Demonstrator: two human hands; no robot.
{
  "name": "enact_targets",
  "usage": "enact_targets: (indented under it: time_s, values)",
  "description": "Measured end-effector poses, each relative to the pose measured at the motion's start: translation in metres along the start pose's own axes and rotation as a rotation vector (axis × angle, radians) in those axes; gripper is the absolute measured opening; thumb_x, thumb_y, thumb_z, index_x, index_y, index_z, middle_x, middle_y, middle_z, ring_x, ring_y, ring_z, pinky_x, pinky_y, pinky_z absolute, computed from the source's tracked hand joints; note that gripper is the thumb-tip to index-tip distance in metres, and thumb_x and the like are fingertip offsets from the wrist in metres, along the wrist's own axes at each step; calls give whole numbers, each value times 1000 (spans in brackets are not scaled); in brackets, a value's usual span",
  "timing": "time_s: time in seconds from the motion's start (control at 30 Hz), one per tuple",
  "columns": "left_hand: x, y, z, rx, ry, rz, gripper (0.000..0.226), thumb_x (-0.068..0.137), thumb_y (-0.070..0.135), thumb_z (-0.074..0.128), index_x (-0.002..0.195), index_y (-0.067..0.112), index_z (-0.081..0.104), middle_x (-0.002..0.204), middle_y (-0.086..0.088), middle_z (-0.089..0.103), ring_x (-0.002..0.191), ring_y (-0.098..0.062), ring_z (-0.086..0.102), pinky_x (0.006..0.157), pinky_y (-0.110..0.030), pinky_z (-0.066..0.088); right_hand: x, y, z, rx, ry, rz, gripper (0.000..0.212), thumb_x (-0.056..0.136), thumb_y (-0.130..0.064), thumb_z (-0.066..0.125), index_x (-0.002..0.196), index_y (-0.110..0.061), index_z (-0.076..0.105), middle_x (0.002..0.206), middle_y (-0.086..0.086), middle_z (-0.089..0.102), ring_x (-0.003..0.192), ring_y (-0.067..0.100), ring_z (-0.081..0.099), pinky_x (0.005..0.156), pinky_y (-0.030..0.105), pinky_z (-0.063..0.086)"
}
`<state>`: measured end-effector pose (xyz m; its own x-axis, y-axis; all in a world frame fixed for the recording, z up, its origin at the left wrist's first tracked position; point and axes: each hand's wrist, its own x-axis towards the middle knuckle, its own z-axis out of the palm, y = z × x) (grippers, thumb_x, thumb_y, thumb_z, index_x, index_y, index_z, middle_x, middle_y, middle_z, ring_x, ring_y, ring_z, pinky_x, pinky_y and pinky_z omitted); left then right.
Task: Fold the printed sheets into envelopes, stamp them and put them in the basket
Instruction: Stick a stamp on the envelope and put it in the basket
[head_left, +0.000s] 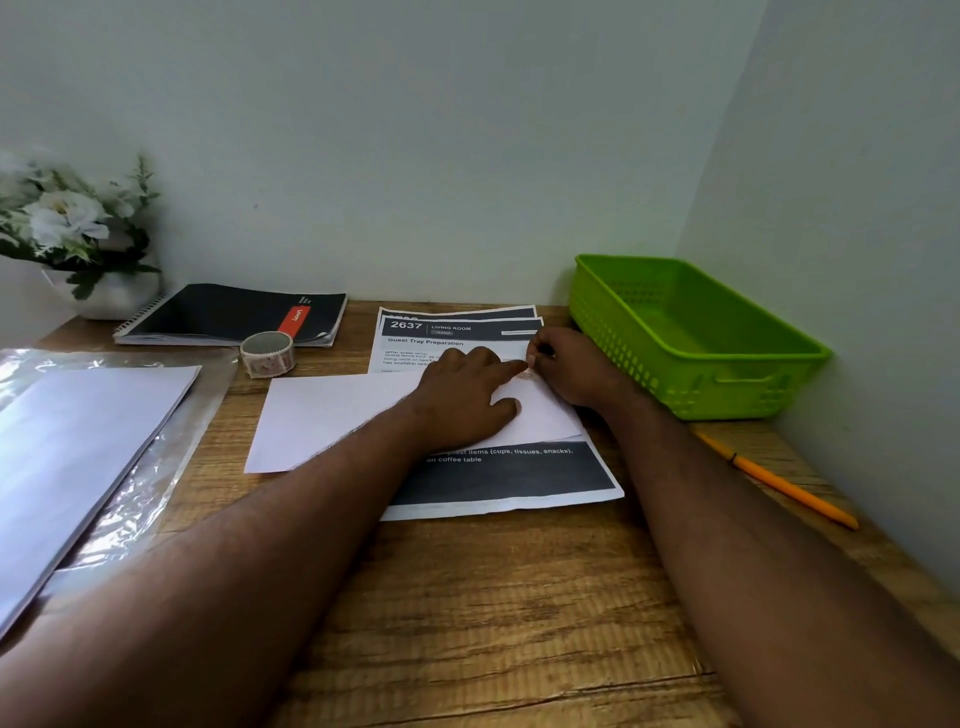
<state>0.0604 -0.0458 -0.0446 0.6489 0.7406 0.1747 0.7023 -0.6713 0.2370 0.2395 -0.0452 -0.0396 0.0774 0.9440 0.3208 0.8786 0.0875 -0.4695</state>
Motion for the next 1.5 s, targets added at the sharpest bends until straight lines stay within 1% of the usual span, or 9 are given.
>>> enact_targets:
  time_s: [0.23,0.77,0.9,1.07,1.17,1.23,1.37,1.43,1.5]
  values:
    - [-1,2,0,23,8,6,47,96,44,43,143,39,40,143,4,40,128,-27,34,108,-35,25,1,1,3,-45,11,-35,9,87,-6,57,85,-6,66,89,13,67,86,27,61,79,39,48]
    - [-1,2,-1,66,-32,26,46,99,45,38,145,40,36,144,5,36,127,-28,33,106,-36,25,8,5,12,-4,54,17,4,82,-6,65,84,-8,69,86,9,66,83,22,59,78,35,47]
    - [-2,2,-3,12,-28,15,45,97,45,43,142,39,41,144,5,38,128,-27,33,106,-36,25,10,6,16,25,91,58,5,82,-9,66,85,-11,70,82,2,61,80,19,57,75,32,45]
    - [0,1,-3,-35,-13,4,44,95,45,49,138,37,48,142,6,42,128,-27,35,107,-33,25,9,8,23,10,176,94,3,82,-14,66,83,-13,68,91,11,65,83,24,60,75,36,49]
    - [1,0,-1,-61,10,-1,43,94,44,52,136,35,51,139,6,45,127,-26,37,108,-32,25,5,9,17,165,171,111,3,83,-13,67,84,-10,67,76,5,61,65,13,56,61,26,43]
    - [1,-1,0,-57,12,4,43,93,44,52,135,35,52,139,6,45,127,-25,38,108,-32,25,2,8,14,293,122,146,12,79,-14,74,85,-12,63,68,1,55,51,7,48,50,22,37]
    - [3,-4,0,-72,3,11,44,92,49,53,133,34,54,139,5,47,128,-25,39,109,-32,24,2,4,15,79,149,109,18,76,-22,77,73,-15,60,79,9,62,73,22,58,64,33,43]
    - [4,-5,0,-72,-4,20,47,90,54,51,132,34,55,138,4,48,128,-24,40,109,-32,24,2,1,15,35,159,124,24,78,-26,75,71,-11,57,80,13,63,77,28,60,66,37,43]
    - [2,-5,-1,-103,18,22,43,91,48,56,130,31,58,136,3,50,127,-22,43,108,-30,24,-1,-1,13,-10,167,142,31,78,-34,75,73,-10,56,80,13,62,76,29,60,65,38,42]
